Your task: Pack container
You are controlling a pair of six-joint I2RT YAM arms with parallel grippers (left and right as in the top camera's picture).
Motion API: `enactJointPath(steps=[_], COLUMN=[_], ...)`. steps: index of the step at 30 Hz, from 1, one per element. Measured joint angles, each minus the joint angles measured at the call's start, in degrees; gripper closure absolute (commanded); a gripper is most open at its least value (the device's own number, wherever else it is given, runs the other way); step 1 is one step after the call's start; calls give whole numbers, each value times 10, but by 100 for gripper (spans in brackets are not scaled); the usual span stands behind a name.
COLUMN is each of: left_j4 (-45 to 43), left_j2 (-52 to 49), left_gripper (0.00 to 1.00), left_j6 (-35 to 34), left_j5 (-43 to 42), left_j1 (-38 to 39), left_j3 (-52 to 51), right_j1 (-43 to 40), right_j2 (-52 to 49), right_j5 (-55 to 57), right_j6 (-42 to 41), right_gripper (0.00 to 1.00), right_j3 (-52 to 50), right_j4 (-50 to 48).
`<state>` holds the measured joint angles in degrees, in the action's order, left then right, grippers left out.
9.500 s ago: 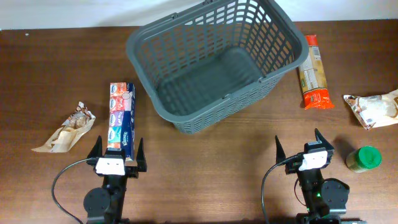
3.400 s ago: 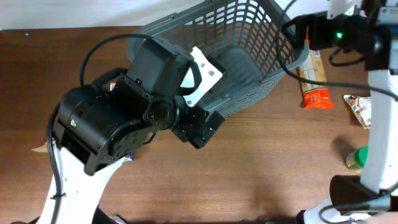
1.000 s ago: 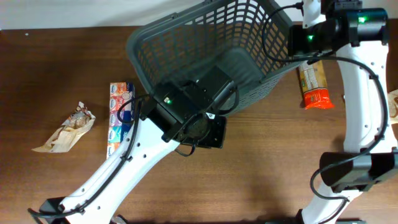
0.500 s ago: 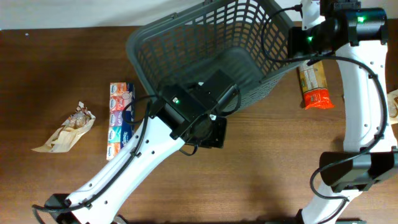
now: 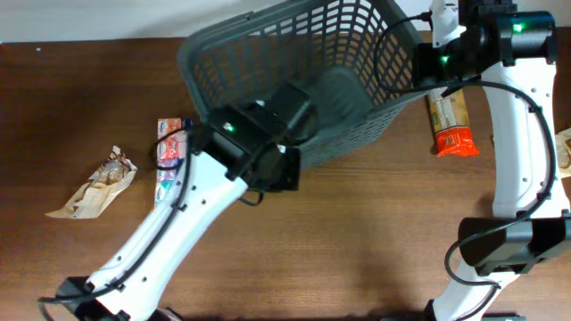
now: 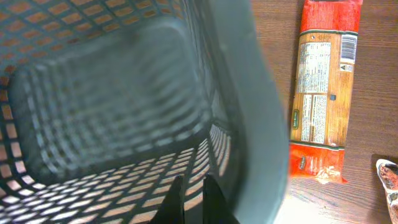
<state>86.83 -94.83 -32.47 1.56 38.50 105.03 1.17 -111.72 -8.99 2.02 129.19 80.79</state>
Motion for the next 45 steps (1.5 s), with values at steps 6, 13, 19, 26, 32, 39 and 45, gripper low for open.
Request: enactJointPath(steps=[6, 13, 19, 26, 32, 39, 45], left_j4=[3, 3, 3, 3, -2, -21, -35], left_j2=[0, 0, 0, 0, 0, 0, 0], left_gripper=[98, 98, 98, 98, 98, 98, 98], left_j6=[14, 21, 35, 42, 44, 44, 55], left_j5=[0, 4, 15, 17, 18, 19, 19], left_j1=[-36, -64, -94, -110, -113, -122, -157], left_j3=[0, 0, 0, 0, 0, 0, 0], right_j1=[1, 1, 2, 2, 2, 16, 42], right_j2=[0, 0, 0, 0, 0, 0, 0], right_j5=[-1, -1, -1, -1, -1, 0, 2], right_j6=[1, 2, 2, 2, 2, 2, 2], right_gripper=[96, 96, 96, 96, 96, 96, 96], right_j3=[0, 0, 0, 0, 0, 0, 0], right_j4=[1, 10, 26, 37, 45, 59, 62])
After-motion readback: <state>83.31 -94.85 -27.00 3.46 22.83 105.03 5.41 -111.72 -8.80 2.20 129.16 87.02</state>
